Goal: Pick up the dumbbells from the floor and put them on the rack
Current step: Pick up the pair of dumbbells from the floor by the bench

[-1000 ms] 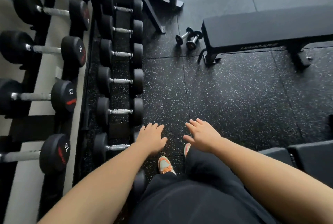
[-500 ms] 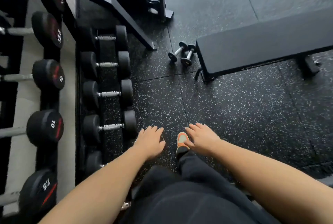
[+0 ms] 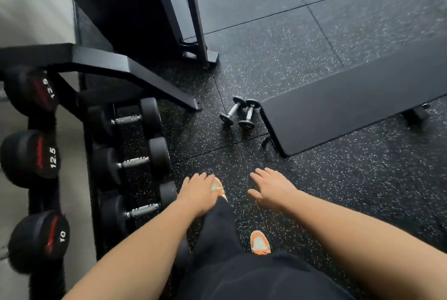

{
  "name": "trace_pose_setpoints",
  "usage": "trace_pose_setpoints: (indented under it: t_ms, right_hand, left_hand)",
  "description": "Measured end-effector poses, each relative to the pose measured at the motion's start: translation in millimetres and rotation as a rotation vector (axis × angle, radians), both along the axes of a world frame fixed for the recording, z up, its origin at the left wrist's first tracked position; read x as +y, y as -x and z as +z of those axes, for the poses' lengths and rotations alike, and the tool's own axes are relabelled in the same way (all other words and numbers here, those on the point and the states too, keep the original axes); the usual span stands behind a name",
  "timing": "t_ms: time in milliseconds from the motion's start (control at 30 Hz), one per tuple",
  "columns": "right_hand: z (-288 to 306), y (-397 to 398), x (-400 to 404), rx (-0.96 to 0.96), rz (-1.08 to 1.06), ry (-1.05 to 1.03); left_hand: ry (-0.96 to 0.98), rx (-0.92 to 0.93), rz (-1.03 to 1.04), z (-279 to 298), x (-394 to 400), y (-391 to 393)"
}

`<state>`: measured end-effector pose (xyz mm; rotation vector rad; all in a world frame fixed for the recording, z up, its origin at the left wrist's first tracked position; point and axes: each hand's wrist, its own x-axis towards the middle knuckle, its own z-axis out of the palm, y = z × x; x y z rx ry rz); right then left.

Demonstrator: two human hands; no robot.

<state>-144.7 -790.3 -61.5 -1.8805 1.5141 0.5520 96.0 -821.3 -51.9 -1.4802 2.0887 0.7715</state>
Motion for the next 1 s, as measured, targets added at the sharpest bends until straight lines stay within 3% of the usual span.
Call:
trace_pose_setpoints:
  t_ms: [433, 733, 1000]
  right_hand:
    - [-34.1, -5.2, -214.5, -0.038, -0.230, -0.023]
    - [-138.1, 33.9, -341.9, -0.073, -0.363, -0.144]
    - [-246.9, 55.2, -432.1, -0.096, -0.532, -0.187]
  left_hand:
    - [-0.052, 0.036, -0.236, -46.2, -257.9, 37.0]
    - [-0.051, -0.052, -0.376, -134.3, -397.3, 80.2]
    - [-0.056, 0.010, -0.440, -257.8, -488.8, 123.9]
